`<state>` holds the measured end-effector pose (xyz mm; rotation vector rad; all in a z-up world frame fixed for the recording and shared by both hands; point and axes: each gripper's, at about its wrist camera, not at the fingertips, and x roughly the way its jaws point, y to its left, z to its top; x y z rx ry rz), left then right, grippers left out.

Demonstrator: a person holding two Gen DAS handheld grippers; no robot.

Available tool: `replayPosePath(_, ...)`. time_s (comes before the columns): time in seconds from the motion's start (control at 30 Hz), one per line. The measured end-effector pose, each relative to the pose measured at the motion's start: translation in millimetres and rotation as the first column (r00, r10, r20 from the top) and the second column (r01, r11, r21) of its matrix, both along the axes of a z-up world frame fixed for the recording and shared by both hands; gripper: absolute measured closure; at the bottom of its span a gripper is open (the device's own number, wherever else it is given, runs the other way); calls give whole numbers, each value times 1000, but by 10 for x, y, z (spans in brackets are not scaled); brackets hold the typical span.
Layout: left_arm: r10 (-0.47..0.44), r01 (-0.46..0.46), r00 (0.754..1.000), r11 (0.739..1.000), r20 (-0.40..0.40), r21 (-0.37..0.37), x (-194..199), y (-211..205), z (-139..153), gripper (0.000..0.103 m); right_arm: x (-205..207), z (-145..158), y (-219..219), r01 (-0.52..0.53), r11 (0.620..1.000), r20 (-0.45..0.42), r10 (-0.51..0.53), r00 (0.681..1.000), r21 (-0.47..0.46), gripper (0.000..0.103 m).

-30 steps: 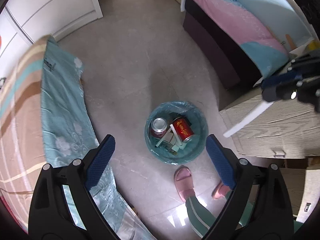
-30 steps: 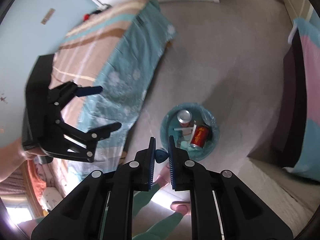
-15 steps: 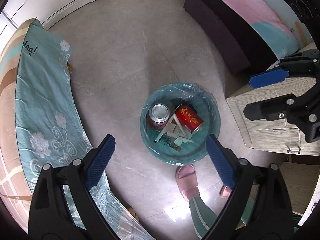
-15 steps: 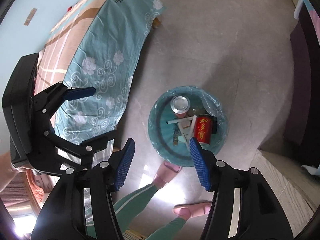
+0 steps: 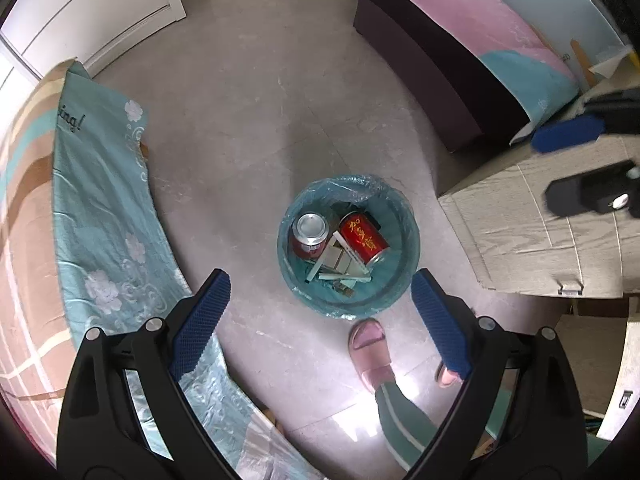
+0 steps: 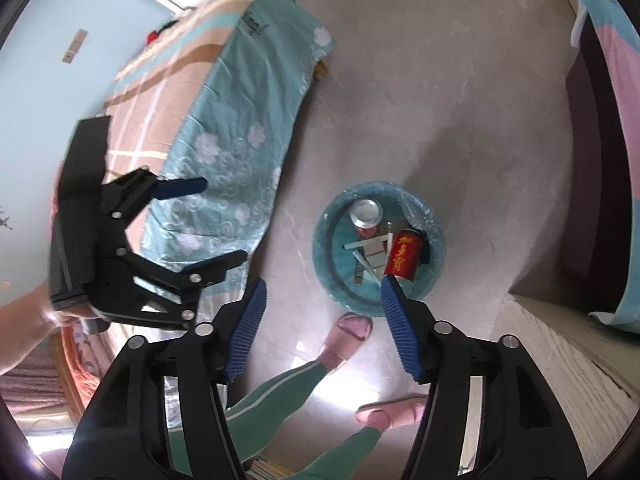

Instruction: Collect trash

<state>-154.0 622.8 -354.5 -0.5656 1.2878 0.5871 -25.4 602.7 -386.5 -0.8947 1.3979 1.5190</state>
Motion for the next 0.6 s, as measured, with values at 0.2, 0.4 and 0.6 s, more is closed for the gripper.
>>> replayPosePath(0.2,-48,48,999,999,-13,23,-35,-166,403,13,-46,624,-190,14,997,-63,-10,998,71,33)
replayPosePath(0.4,-121,122,993,992,-8,20,-55,-335,842,13,-101,1320,-418,59,985,-110,-41,993,163,27)
replayPosePath(0.6,-170,169,986,984,7,59,28,-488,1367,11,9,1995,-838,148,951,-105,-124,987,271,23)
